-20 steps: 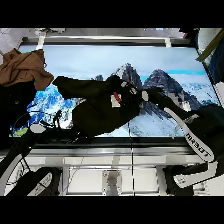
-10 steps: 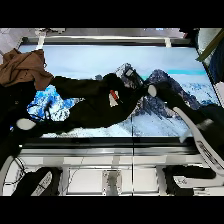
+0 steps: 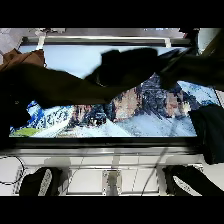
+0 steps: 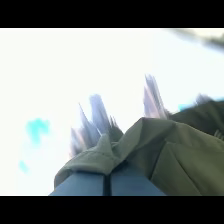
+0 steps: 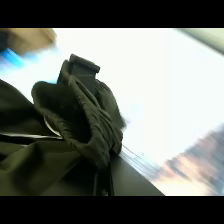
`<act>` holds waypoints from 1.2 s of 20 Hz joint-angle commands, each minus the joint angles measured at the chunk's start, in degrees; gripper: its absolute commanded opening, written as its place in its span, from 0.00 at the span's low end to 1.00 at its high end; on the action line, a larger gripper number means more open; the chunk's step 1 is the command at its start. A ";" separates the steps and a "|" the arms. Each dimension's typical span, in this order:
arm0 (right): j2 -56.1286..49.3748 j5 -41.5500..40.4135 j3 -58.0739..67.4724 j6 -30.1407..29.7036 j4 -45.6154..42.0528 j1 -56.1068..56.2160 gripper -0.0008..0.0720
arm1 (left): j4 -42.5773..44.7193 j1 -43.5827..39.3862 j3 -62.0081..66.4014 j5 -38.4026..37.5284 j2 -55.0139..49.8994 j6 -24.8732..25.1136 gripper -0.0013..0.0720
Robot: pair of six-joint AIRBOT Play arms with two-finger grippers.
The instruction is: Fold the clothes and pants, and hang the long-sleeved shirts on hangers.
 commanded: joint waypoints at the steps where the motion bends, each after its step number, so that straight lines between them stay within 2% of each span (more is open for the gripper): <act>1: 3.39 6.36 7.32 12.22 11.91 0.02 0.04 | 11.13 0.85 19.54 -4.24 -2.58 0.00 0.03; 3: 2.69 10.16 7.26 15.98 11.85 0.02 0.04 | 11.02 0.83 23.52 -7.17 -4.83 0.02 0.03; 8: -8.85 16.70 6.99 15.87 9.79 0.02 0.04 | 0.50 -1.97 19.10 -15.87 -15.93 0.11 0.03; 10: -16.24 18.43 6.99 15.89 8.22 0.02 0.05 | 1.49 -6.69 14.60 -15.93 -21.64 3.39 0.03; 12: -23.61 18.01 6.99 15.34 6.03 -0.13 0.05 | 4.22 -10.54 11.17 -14.43 -27.43 4.52 0.03; 15: -32.87 12.98 7.02 15.37 2.56 -1.36 0.05 | 7.19 -12.68 10.32 -10.47 -35.80 4.48 0.03; 17: -37.75 6.58 7.02 15.54 2.47 -2.93 0.05 | 7.19 -12.98 10.32 -9.73 -39.71 4.46 0.03; 20: -41.42 -2.69 7.02 19.50 2.54 -5.95 0.05 | 7.23 -13.00 10.32 -9.66 -42.45 4.48 0.03; 21: -41.75 -5.11 7.02 21.29 2.51 -7.19 0.12 | 7.23 -13.00 10.32 -9.64 -42.62 4.48 0.03; 22: -41.64 -6.43 7.06 21.62 2.56 -8.59 0.39 | 7.21 -13.00 10.32 -9.64 -42.60 4.48 0.03; 23: -41.51 -6.12 7.45 21.92 2.56 -10.05 0.58 | 7.21 -13.00 10.32 -9.68 -42.53 4.48 0.03; 24: -41.24 -4.46 8.13 22.01 2.43 -11.85 0.58 | 7.21 -13.00 10.32 -9.79 -42.53 4.48 0.03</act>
